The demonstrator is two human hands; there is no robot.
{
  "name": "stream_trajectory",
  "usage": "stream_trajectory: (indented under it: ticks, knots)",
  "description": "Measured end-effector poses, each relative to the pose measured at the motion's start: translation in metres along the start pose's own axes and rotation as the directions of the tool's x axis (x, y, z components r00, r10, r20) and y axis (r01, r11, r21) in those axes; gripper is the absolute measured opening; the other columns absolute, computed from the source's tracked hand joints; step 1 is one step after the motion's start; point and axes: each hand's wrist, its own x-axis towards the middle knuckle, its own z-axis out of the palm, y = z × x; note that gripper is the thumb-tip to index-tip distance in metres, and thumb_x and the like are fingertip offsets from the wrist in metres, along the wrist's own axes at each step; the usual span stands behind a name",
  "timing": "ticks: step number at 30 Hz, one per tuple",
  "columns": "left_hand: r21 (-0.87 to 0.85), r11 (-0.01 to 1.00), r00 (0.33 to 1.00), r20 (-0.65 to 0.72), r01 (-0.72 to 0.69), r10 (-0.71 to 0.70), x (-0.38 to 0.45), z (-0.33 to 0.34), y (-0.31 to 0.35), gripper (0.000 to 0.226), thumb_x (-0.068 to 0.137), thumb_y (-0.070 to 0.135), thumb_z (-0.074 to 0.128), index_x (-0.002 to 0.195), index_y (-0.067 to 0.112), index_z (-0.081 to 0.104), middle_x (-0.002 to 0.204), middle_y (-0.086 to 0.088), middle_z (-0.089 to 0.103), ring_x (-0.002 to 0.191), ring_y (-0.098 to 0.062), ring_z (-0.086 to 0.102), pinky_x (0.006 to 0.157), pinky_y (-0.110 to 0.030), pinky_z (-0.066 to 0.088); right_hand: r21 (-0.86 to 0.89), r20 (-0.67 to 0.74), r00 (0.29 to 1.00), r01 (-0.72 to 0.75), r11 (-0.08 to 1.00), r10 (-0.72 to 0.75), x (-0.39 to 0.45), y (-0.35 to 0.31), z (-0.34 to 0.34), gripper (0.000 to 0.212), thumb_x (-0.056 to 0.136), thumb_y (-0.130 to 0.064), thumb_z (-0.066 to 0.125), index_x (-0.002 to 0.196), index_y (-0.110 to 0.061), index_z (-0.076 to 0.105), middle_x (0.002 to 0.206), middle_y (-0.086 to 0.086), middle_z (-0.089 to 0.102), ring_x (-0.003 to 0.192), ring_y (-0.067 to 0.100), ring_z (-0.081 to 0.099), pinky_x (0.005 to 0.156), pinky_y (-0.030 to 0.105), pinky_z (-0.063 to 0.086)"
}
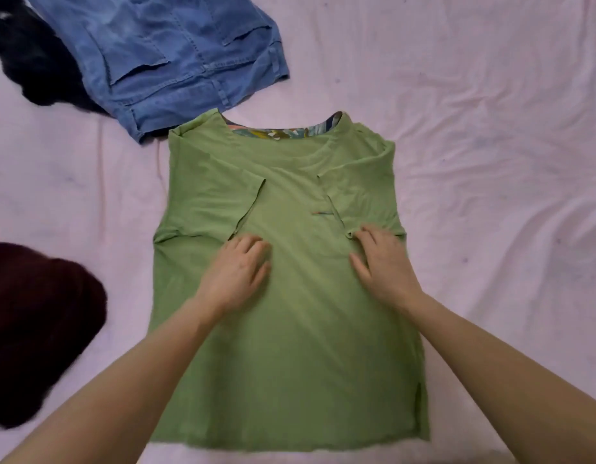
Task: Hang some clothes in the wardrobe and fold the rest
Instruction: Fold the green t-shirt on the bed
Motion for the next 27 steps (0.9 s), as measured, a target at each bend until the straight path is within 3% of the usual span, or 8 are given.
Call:
stream_trajectory:
  ticks: [3, 5, 8, 11, 15, 22, 25, 27]
  knots:
    - [0.075, 0.997, 0.997, 0.058, 0.037, -0.041, -0.080, 0.012, 0.002, 0.044, 0.087, 0.041, 0.034, 0.107, 0.014, 0.062, 0.106, -0.005, 0.061, 0.091, -0.027, 0.059, 0.076, -0.035, 0.048, -0.027, 0.050, 0.986, 0.163, 0.986, -0.161, -0.072, -0.029, 0.010, 0.032, 0.073, -0.024, 0.078, 0.095, -0.007, 0.062, 0.092, 0.012, 0.061, 0.079, 0.029, 0.060, 0.068, 0.034, 0.050]
    - [0.117, 0.993, 0.996, 0.082, 0.029, -0.039, -0.131, 0.023, 0.010, 0.038, 0.084, 0.040, 0.038, 0.099, 0.015, 0.062, 0.098, -0.004, 0.061, 0.083, -0.027, 0.059, 0.072, -0.035, 0.043, -0.052, 0.158, 0.949, 0.282, 0.958, -0.271, -0.119, -0.039, 0.020, 0.042, 0.062, -0.033, 0.083, 0.090, -0.010, 0.062, 0.088, 0.010, 0.061, 0.074, 0.028, 0.060, 0.064, 0.032, 0.050]
    - [0.136, 0.989, 0.988, 0.150, -0.051, 0.031, -0.191, 0.044, 0.019, 0.040, 0.077, 0.043, 0.047, 0.101, 0.015, 0.062, 0.101, -0.004, 0.063, 0.087, -0.027, 0.061, 0.082, -0.037, 0.036, -0.112, 0.373, 0.848, 0.444, 0.889, -0.376, -0.175, -0.042, 0.031, 0.065, 0.049, -0.051, 0.081, 0.098, -0.012, 0.066, 0.099, 0.010, 0.066, 0.084, 0.028, 0.064, 0.072, 0.033, 0.053]
    - [0.184, 0.976, 0.969, 0.238, -0.114, 0.068, -0.235, 0.069, 0.010, 0.057, 0.066, 0.032, 0.041, 0.115, 0.013, 0.063, 0.117, -0.011, 0.064, 0.104, -0.031, 0.064, 0.101, -0.047, 0.037, -0.190, 0.497, 0.826, 0.401, 0.896, -0.265, -0.206, -0.047, 0.040, 0.086, 0.036, -0.049, 0.085, 0.110, -0.010, 0.068, 0.117, 0.014, 0.065, 0.103, 0.032, 0.065, 0.085, 0.043, 0.053]
    - [0.236, 0.965, 0.969, 0.243, -0.113, 0.054, -0.245, 0.086, -0.002, 0.061, 0.072, 0.016, 0.032, 0.132, 0.014, 0.043, 0.132, -0.015, 0.057, 0.115, -0.034, 0.060, 0.097, -0.053, 0.043, -0.271, 0.557, 0.823, 0.302, 0.914, -0.106, -0.218, -0.059, 0.055, 0.098, 0.033, -0.039, 0.084, 0.121, -0.002, 0.063, 0.127, 0.022, 0.059, 0.117, 0.039, 0.057, 0.097, 0.056, 0.045]
    - [0.271, 0.959, 0.995, 0.076, -0.081, 0.063, -0.256, 0.093, -0.019, 0.048, 0.083, 0.013, 0.032, 0.118, 0.006, 0.064, 0.127, -0.011, 0.062, 0.109, -0.031, 0.063, 0.067, -0.038, 0.049, -0.439, 0.210, 0.978, 0.087, 0.894, 0.008, -0.229, -0.092, 0.077, 0.038, 0.077, -0.008, 0.037, 0.106, 0.000, 0.060, 0.110, 0.023, 0.062, 0.103, 0.038, 0.061, 0.090, 0.055, 0.045]
    - [0.143, 0.990, 1.000, -0.007, 0.020, -0.019, -0.267, 0.095, -0.026, 0.044, 0.085, 0.016, 0.033, 0.109, 0.008, 0.068, 0.122, -0.008, 0.065, 0.108, -0.032, 0.064, 0.055, -0.037, 0.055, -0.450, 0.098, 0.992, -0.027, 0.892, 0.079, -0.232, -0.104, 0.075, 0.026, 0.078, -0.009, 0.035, 0.092, -0.006, 0.056, 0.088, 0.017, 0.060, 0.078, 0.033, 0.059, 0.074, 0.044, 0.044]
    - [0.029, 0.996, 0.995, -0.048, 0.086, -0.084, -0.272, 0.095, -0.027, 0.037, 0.090, 0.011, 0.040, 0.116, 0.009, 0.067, 0.131, -0.008, 0.060, 0.117, -0.033, 0.059, 0.065, -0.043, 0.059, -0.446, 0.048, 0.989, -0.102, 0.889, 0.137, -0.238, -0.109, 0.077, 0.021, 0.075, -0.009, 0.038, 0.083, -0.007, 0.057, 0.078, 0.014, 0.058, 0.066, 0.031, 0.058, 0.058, 0.036, 0.040]
